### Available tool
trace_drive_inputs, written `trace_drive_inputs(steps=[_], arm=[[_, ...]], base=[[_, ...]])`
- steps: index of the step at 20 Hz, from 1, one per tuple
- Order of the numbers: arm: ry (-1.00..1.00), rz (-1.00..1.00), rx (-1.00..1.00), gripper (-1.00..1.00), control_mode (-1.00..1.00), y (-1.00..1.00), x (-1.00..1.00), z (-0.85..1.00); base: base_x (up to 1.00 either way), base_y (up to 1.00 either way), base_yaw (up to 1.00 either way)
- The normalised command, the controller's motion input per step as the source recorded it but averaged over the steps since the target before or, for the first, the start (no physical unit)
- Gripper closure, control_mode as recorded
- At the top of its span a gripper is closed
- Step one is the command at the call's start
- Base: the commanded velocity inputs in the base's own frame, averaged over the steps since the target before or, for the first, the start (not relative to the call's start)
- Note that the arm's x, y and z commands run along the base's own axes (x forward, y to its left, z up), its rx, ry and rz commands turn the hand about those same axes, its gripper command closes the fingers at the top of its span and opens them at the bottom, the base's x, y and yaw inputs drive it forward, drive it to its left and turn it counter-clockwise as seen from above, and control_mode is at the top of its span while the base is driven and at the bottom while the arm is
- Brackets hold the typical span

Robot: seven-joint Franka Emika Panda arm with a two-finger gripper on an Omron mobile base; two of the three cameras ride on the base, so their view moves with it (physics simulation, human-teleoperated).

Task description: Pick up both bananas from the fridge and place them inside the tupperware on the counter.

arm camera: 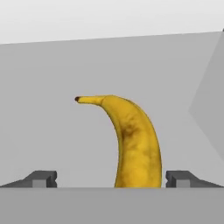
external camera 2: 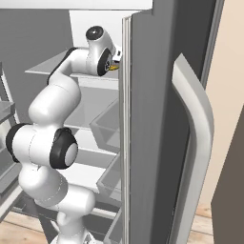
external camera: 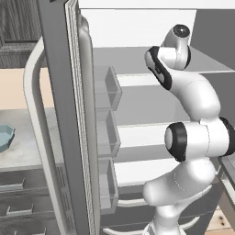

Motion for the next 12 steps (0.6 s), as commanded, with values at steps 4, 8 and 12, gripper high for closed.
trace_drive_inputs(steps=[4, 8, 12], arm=[[0.0, 0.0, 0.0, 1.0, -1.0, 0.0, 0.0, -0.28], [0.01, 0.0, 0.0, 1.0, -1.0, 0.0, 0.0, -0.22], [0.03, 0.0, 0.0, 1.0, -1.0, 0.0, -0.01, -0.15]], base=[[0.0, 0.0, 0.0], [0.0, 0.0, 0.0], [0.0, 0.0, 0.0]])
